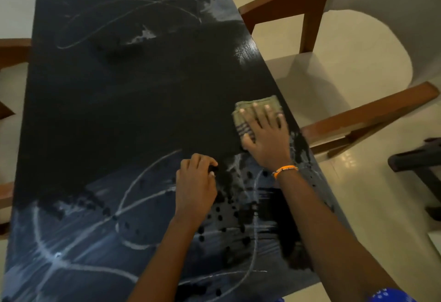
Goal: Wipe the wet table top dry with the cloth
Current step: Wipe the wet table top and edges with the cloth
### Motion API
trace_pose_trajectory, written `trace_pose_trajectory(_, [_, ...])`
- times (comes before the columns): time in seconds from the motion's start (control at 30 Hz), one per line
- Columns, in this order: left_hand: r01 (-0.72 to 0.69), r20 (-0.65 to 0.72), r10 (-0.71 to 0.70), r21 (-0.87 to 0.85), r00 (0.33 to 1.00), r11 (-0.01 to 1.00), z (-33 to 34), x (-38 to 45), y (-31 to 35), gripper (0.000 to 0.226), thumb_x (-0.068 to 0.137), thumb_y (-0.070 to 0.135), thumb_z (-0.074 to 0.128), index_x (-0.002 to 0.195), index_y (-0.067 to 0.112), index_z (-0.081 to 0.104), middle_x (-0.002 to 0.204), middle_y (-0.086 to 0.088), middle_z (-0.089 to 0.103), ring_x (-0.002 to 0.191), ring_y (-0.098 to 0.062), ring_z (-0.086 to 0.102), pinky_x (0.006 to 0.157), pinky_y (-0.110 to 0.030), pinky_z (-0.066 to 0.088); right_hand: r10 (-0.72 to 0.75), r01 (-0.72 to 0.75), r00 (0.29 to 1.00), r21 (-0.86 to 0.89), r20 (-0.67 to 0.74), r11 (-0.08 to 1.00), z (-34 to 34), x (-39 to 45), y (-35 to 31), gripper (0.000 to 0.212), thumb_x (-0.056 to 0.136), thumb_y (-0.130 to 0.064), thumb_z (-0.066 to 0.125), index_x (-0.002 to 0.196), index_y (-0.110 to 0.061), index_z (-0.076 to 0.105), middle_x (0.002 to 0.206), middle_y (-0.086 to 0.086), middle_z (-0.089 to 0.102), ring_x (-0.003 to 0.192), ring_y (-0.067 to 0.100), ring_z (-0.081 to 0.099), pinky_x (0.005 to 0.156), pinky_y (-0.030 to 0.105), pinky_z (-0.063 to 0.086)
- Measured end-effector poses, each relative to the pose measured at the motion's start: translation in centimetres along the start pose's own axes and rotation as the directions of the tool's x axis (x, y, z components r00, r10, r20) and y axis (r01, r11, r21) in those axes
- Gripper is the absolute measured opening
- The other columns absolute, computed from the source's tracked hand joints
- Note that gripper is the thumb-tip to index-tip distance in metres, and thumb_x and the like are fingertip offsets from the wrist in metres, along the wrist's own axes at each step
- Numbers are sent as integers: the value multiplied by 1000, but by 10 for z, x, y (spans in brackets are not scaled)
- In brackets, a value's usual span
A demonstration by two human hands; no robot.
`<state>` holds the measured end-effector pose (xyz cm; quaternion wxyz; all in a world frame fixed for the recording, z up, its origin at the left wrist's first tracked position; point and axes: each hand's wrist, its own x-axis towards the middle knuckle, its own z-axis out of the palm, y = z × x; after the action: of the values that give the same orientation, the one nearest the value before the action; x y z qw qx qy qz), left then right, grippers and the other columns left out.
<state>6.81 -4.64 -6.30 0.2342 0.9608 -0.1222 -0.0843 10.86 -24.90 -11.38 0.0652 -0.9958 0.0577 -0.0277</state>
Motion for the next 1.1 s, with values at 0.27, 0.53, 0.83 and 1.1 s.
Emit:
trace_pose_trajectory(0.27, [-83, 27, 83, 28, 996, 996, 6, 4, 22, 23, 90, 23, 54, 112, 26, 55, 118, 7, 50, 112, -16, 36, 90, -26, 29, 357, -379, 921, 146, 155, 914, -15, 44, 49, 66, 93, -47, 41, 152, -28, 17, 149, 17, 34, 127, 41, 41, 100, 51, 37])
trace_pose_trajectory(0.53, [-46, 21, 47, -12, 999, 999, 10, -10, 19, 22, 89, 20, 54, 111, 25, 57, 117, 5, 52, 113, -17, 37, 90, -27, 27, 271, -269, 961, -45, 49, 962, -15, -42, 37, 66, 91, -46, 42, 151, -26, 22, 149, 20, 30, 127, 40, 37, 102, 48, 32])
trace_pose_trajectory(0.83, [-23, 19, 25, -75, 1000, 997, 6, -25, 2, 23, 89, 19, 54, 110, 26, 57, 116, 6, 53, 114, -16, 38, 94, -31, 32, 247, -239, 966, -100, 73, 966, -26, -107, 26, 65, 90, -55, 29, 149, -27, 29, 151, 16, 33, 133, 42, 34, 105, 55, 29])
trace_pose_trajectory(1.1, [57, -40, -62, -118, 997, 991, -26, -46, -54, 21, 88, 18, 55, 108, 25, 57, 115, 3, 53, 113, -21, 38, 91, -36, 33, 55, -49, 992, -61, 111, 997, -11, -48, -31, 69, 91, -61, 22, 152, -30, 16, 161, 12, 12, 149, 33, 9, 119, 51, 5])
